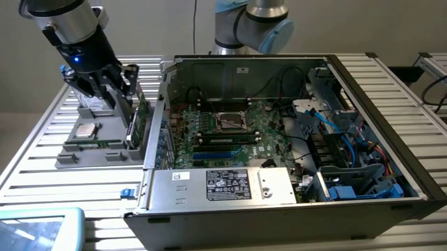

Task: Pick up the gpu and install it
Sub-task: 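Pick up the gpu and move the gpu toward the slot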

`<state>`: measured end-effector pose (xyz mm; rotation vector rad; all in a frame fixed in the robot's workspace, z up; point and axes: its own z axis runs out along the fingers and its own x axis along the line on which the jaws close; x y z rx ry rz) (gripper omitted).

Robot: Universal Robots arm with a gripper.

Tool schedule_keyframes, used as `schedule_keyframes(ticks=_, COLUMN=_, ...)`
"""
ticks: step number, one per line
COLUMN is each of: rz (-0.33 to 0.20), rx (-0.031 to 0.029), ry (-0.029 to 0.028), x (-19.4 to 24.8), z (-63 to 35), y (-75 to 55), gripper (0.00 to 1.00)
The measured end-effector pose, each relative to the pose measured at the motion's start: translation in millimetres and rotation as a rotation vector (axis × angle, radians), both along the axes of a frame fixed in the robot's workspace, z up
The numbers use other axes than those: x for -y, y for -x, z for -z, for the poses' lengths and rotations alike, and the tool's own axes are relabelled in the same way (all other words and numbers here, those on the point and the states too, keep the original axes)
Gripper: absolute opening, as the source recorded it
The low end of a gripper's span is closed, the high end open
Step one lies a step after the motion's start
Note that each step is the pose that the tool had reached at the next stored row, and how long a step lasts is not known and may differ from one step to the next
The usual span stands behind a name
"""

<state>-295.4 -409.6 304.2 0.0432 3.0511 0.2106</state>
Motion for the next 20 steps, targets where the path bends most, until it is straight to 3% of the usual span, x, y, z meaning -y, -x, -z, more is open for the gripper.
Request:
schedule_keyframes(ticks=7, rz=0.000, rx=0.0056, ry=-0.0009, x=0.0, z=11.8, y=-0.1, gripper=0.45)
schedule_keyframes(ticks=9, rz=0.000, rx=0.0070, ry=-0.0007, x=0.1, z=15.5, y=-0.1, gripper=0.47)
schedule_keyframes(ticks=10, rz=0.000, rx=0.0082, ry=-0.0008, x=0.1, z=17.2, y=-0.1, gripper=0.53)
schedule_keyframes(ticks=12, rz=0.000, rx=0.0105, ry=-0.0008, x=0.0, z=20.3, y=-0.1, gripper=0.53)
schedule_keyframes(ticks=17, rz=0.000, rx=0.0229, ry=-0.0009, x=0.0, z=26.4, y=-0.1, gripper=0.53)
schedule_keyframes(ticks=20, rz=0.000, rx=0.0245, ry=-0.0008, x=0.0, z=31.6, y=0.0, gripper=0.53)
